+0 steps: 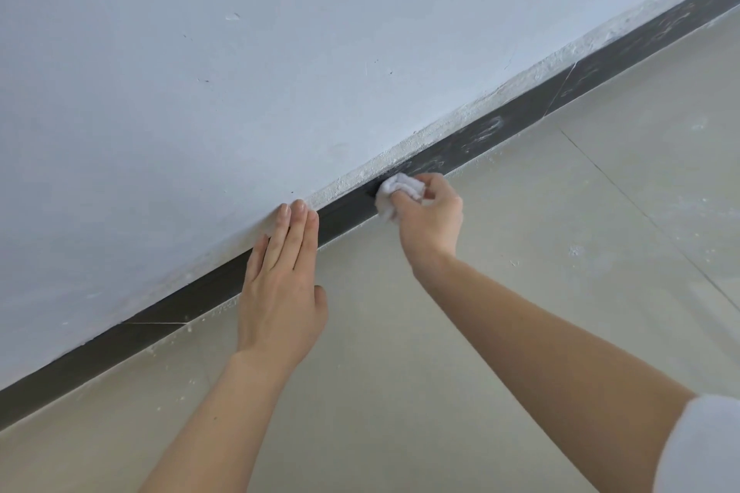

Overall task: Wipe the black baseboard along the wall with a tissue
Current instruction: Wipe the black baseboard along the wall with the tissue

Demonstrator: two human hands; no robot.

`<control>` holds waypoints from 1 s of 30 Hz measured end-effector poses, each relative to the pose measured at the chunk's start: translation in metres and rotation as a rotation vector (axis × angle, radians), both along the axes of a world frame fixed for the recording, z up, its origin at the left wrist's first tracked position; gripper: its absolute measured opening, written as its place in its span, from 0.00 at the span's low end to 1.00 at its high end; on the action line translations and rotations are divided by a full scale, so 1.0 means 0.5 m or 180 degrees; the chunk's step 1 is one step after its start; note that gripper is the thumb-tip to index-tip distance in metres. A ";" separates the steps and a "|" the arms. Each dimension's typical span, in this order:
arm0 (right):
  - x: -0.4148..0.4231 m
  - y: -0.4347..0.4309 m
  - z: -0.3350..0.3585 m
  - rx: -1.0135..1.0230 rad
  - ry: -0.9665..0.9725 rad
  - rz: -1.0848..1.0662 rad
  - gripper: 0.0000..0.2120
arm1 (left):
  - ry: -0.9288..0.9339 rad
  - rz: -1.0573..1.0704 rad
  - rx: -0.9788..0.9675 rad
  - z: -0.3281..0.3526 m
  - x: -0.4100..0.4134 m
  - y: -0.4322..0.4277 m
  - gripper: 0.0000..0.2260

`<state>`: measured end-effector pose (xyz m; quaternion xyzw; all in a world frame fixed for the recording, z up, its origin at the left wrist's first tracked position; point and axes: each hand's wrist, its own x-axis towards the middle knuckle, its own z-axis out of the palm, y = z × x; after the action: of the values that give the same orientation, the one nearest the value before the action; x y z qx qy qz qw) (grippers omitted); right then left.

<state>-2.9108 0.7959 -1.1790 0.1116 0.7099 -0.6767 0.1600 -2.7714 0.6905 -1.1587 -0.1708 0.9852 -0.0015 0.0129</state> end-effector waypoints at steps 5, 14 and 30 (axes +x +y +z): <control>-0.038 0.043 -0.033 0.0399 0.0074 -0.0348 0.05 | 0.0054 0.0220 0.0075 0.001 -0.002 0.015 0.37; 0.156 -0.036 -0.060 0.0246 -0.0484 0.1390 0.03 | 0.0315 0.0601 0.0327 -0.009 -0.008 0.032 0.36; -0.084 0.034 -0.064 -0.0263 -0.1053 -0.0487 0.07 | 0.0520 0.0586 0.0214 -0.015 -0.008 0.032 0.37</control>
<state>-2.9528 0.8131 -1.2108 0.2683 0.6350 -0.6879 0.2271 -2.7756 0.7066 -1.1660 -0.2594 0.9627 0.0467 -0.0616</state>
